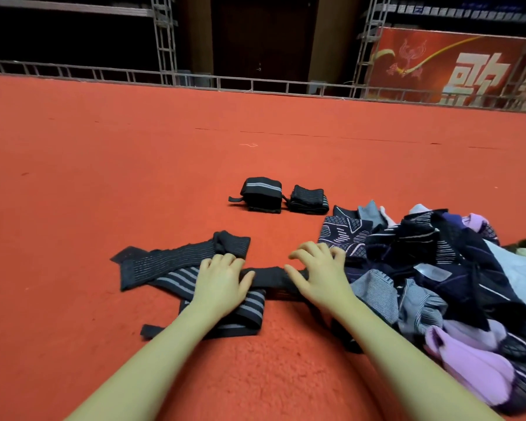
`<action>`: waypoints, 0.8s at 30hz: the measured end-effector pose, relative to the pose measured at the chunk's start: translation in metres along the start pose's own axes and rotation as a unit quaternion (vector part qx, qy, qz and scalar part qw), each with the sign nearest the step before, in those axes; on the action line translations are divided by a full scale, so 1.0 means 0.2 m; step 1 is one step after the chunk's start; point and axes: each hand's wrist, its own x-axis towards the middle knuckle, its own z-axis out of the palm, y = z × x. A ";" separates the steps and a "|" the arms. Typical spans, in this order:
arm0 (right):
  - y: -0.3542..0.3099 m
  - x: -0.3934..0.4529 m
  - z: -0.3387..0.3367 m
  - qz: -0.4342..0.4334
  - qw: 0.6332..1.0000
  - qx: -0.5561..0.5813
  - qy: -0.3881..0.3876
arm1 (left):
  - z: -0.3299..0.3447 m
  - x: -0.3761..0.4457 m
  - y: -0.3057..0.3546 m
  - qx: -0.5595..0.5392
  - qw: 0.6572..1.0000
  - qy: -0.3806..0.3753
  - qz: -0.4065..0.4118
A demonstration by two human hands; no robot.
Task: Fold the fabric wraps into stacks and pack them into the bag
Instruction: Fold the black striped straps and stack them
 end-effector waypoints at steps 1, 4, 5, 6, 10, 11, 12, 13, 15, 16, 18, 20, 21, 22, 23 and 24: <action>-0.04 0.01 0.02 -0.011 1.000 0.009 -0.027 | -0.01 -0.02 -0.03 -0.002 0.999 -0.028 -0.021; -0.14 0.03 0.07 -0.030 0.990 0.022 -0.137 | 0.01 -0.09 -0.12 -0.003 0.997 -0.053 -0.062; -0.17 0.02 0.10 -0.030 0.986 0.017 -0.165 | 0.02 -0.11 -0.13 -0.009 0.996 -0.047 -0.075; -0.20 0.02 0.12 -0.025 0.981 0.013 -0.190 | 0.03 -0.13 -0.14 -0.014 0.995 -0.033 -0.088; -0.25 -0.05 0.20 0.012 0.971 0.000 -0.240 | 0.04 -0.15 -0.14 0.011 0.990 0.006 -0.141; -0.24 -0.06 0.20 0.014 0.970 -0.005 -0.243 | 0.04 -0.15 -0.14 0.023 0.990 0.019 -0.140; -0.24 -0.06 0.20 0.012 0.969 -0.009 -0.248 | 0.03 -0.15 -0.14 0.037 0.991 0.031 -0.126; -0.24 -0.06 0.20 0.011 0.966 -0.012 -0.257 | 0.04 -0.16 -0.13 0.051 0.992 0.039 -0.109; -0.23 -0.06 0.20 0.013 0.959 -0.015 -0.283 | 0.05 -0.15 -0.14 0.074 0.992 0.049 -0.087; -0.23 -0.06 0.20 0.014 0.955 -0.016 -0.296 | 0.05 -0.15 -0.14 0.082 0.992 0.054 -0.076; -0.22 -0.06 0.21 0.011 0.950 -0.019 -0.312 | 0.06 -0.13 -0.15 0.094 0.992 0.064 -0.053; -0.21 -0.06 0.22 0.009 0.947 -0.022 -0.319 | 0.05 -0.11 -0.16 0.100 0.991 0.073 -0.041; -0.21 -0.06 0.22 0.011 0.946 -0.020 -0.322 | 0.05 -0.11 -0.16 0.105 0.991 0.075 -0.035; -0.21 -0.06 0.22 0.012 0.946 -0.018 -0.323 | 0.05 -0.11 -0.17 0.113 0.990 0.078 -0.028; -0.21 -0.06 0.22 0.013 0.946 -0.016 -0.324 | 0.06 -0.11 -0.18 0.123 0.989 0.078 -0.022; -0.21 -0.06 0.22 0.014 0.946 -0.015 -0.324 | 0.06 -0.10 -0.18 0.135 0.988 0.076 -0.018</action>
